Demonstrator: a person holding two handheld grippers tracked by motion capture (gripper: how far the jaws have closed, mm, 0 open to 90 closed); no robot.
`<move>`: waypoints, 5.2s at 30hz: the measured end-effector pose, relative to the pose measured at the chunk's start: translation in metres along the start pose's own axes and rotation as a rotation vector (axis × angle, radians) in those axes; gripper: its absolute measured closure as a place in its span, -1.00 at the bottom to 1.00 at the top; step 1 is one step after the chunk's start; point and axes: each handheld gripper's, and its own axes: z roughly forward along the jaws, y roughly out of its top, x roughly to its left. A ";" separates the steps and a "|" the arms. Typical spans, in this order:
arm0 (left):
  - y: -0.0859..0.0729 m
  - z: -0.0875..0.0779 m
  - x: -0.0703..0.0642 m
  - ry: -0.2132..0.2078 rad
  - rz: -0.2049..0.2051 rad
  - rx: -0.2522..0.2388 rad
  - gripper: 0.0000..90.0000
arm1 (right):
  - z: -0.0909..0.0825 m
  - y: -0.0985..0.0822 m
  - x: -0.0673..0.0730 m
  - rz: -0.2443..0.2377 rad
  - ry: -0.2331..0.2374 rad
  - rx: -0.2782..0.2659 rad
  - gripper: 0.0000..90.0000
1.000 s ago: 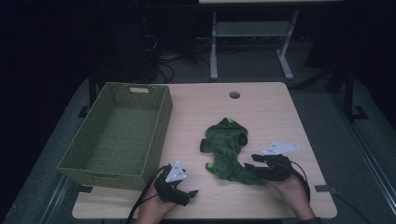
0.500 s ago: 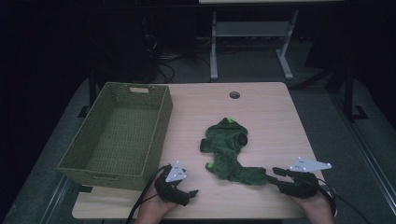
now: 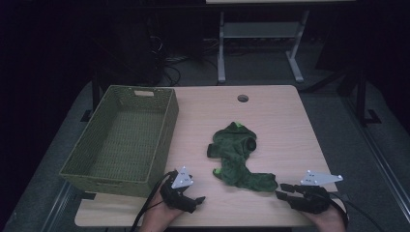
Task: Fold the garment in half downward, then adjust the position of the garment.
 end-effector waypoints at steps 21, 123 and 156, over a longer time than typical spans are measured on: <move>0.000 0.000 0.000 -0.001 0.003 0.003 -0.71 | 0.007 0.008 -0.007 0.003 0.008 0.019 0.90; 0.004 0.002 0.003 -0.009 -0.007 0.008 -0.70 | 0.073 0.098 0.014 -0.152 0.111 0.064 0.32; 0.108 0.015 0.044 -0.014 0.026 -0.082 -0.18 | 0.059 0.155 -0.033 -0.100 -0.039 -0.015 0.09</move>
